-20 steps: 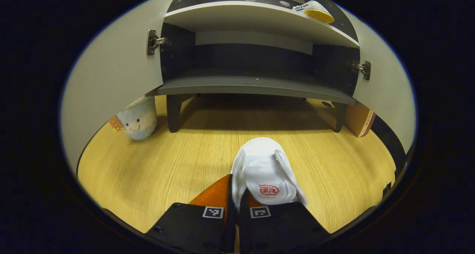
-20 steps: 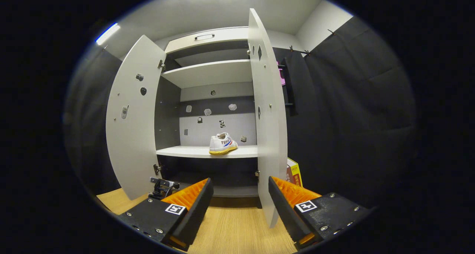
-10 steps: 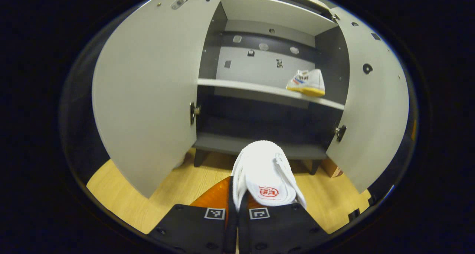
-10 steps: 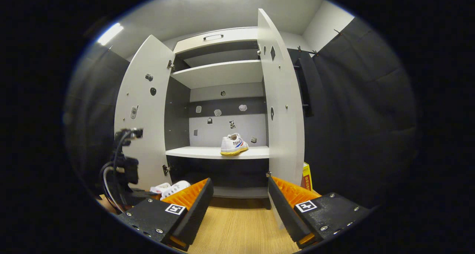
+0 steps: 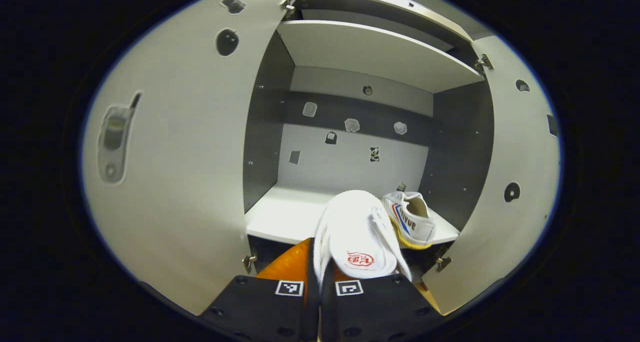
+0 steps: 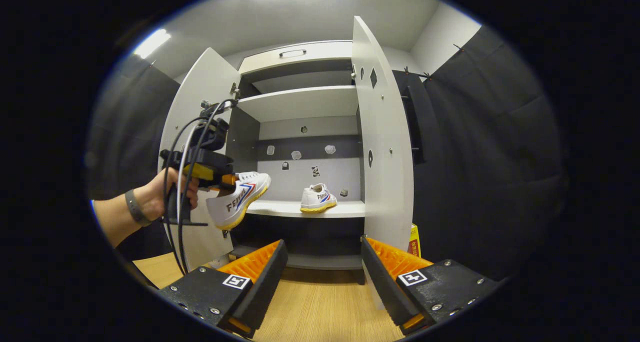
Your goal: Grab one shoe with the right hand and put it into the shoe cabinet, grab the other shoe with the left hand and put it into the shoe cabinet; then close the right door with the right hand and the left door with the left hand.
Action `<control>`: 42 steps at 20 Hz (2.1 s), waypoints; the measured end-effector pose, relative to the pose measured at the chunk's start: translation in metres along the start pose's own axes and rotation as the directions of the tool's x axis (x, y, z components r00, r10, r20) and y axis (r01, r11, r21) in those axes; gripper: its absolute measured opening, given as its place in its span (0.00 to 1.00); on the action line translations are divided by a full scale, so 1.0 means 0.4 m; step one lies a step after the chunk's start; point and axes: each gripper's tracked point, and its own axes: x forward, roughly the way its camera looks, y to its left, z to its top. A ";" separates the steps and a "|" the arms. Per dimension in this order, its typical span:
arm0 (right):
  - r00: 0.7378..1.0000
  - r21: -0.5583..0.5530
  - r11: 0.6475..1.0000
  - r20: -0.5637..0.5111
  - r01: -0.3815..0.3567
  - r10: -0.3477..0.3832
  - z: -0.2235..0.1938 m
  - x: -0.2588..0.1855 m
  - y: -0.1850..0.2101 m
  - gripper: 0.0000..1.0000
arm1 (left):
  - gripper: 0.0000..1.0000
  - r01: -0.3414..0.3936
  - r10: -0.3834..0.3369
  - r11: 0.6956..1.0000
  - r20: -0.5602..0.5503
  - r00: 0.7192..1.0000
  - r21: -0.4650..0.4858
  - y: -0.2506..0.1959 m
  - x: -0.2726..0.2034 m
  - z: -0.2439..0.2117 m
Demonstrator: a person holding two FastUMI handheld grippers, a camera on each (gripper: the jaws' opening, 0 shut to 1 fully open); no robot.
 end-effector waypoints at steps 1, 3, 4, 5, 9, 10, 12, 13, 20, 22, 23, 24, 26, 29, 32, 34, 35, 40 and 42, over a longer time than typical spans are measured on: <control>1.000 0.001 1.000 0.002 0.007 -0.007 0.003 0.000 -0.006 0.92 | 0.09 0.006 -0.006 1.000 -0.014 1.000 0.013 -0.013 0.037 0.019; 1.000 0.000 1.000 0.005 0.028 -0.028 0.008 0.003 -0.023 0.92 | 0.09 0.018 -0.017 1.000 -0.051 0.999 0.019 -0.039 0.124 0.045; 0.999 0.000 0.999 0.003 0.041 -0.041 0.007 0.005 -0.034 0.92 | 0.09 0.019 -0.016 0.999 -0.076 0.997 0.035 -0.051 0.165 0.055; 0.999 0.004 0.999 0.000 0.051 -0.051 0.005 0.007 -0.044 0.92 | 0.09 0.019 -0.013 0.998 -0.095 0.995 0.064 -0.068 0.209 0.056; 0.994 0.013 0.994 0.007 0.107 -0.107 0.011 0.009 -0.093 0.92 | 0.09 0.004 0.018 0.992 -0.175 0.984 0.125 -0.094 0.353 0.033; 0.993 0.016 0.993 0.007 0.119 -0.119 0.011 0.009 -0.104 0.92 | 0.09 0.000 0.029 0.991 -0.209 0.977 0.134 -0.093 0.382 0.013; 0.990 0.020 0.990 0.007 0.142 -0.142 0.010 0.008 -0.129 0.92 | 0.09 -0.011 0.054 0.986 -0.250 0.967 0.168 -0.082 0.427 -0.020; 0.988 0.021 0.988 0.007 0.152 -0.152 0.008 0.008 -0.140 0.92 | 0.09 -0.022 0.072 0.981 -0.264 0.962 0.190 -0.072 0.444 -0.033; 0.985 0.046 0.983 -0.013 0.175 -0.175 -0.007 0.021 -0.175 0.92 | 0.10 -0.026 0.082 0.984 -0.322 0.943 0.175 -0.058 0.467 -0.078; 0.986 0.047 0.985 -0.014 0.165 -0.165 -0.007 0.025 -0.171 0.92 | 0.14 -0.012 0.062 0.988 -0.322 0.945 0.155 -0.067 0.464 -0.078; 0.987 0.047 0.986 -0.013 0.159 -0.159 -0.005 0.028 -0.166 0.92 | 0.18 -0.009 0.060 0.987 -0.325 0.944 0.158 -0.064 0.464 -0.079; 0.988 0.046 0.987 -0.012 0.154 -0.154 -0.005 0.031 -0.162 0.92 | 0.18 -0.009 0.059 0.988 -0.328 0.943 0.154 -0.065 0.458 -0.080; 0.989 0.041 0.988 -0.012 0.146 -0.146 -0.007 0.031 -0.155 0.92 | 0.26 0.005 0.041 0.990 -0.324 0.945 0.141 -0.079 0.442 -0.071; 0.991 0.050 0.989 -0.013 0.137 -0.136 -0.009 0.028 -0.146 0.92 | 0.41 0.024 0.027 0.986 -0.302 0.953 0.164 -0.084 0.417 -0.050; 0.992 0.066 0.990 -0.013 0.127 -0.127 -0.008 0.023 -0.137 0.92 | 0.59 0.020 0.024 0.984 -0.246 0.969 0.177 -0.074 0.381 -0.020; 0.993 0.071 0.990 -0.015 0.120 -0.119 -0.006 0.019 -0.131 0.92 | 0.77 0.001 0.029 0.981 -0.147 0.989 0.195 -0.060 0.344 0.036; 0.993 0.072 0.991 -0.014 0.116 -0.115 -0.005 0.019 -0.128 0.92 | 0.89 0.004 0.016 0.978 -0.093 0.996 0.208 -0.062 0.318 0.066; 0.997 0.079 0.993 -0.004 0.083 -0.082 0.007 0.016 -0.100 0.92 | 0.97 0.067 -0.090 0.976 0.105 0.990 0.206 -0.077 0.108 0.156; 0.998 0.070 0.995 -0.001 0.064 -0.064 0.013 0.014 -0.086 0.92 | 0.94 0.088 -0.107 0.985 0.131 0.986 0.149 -0.066 0.012 0.145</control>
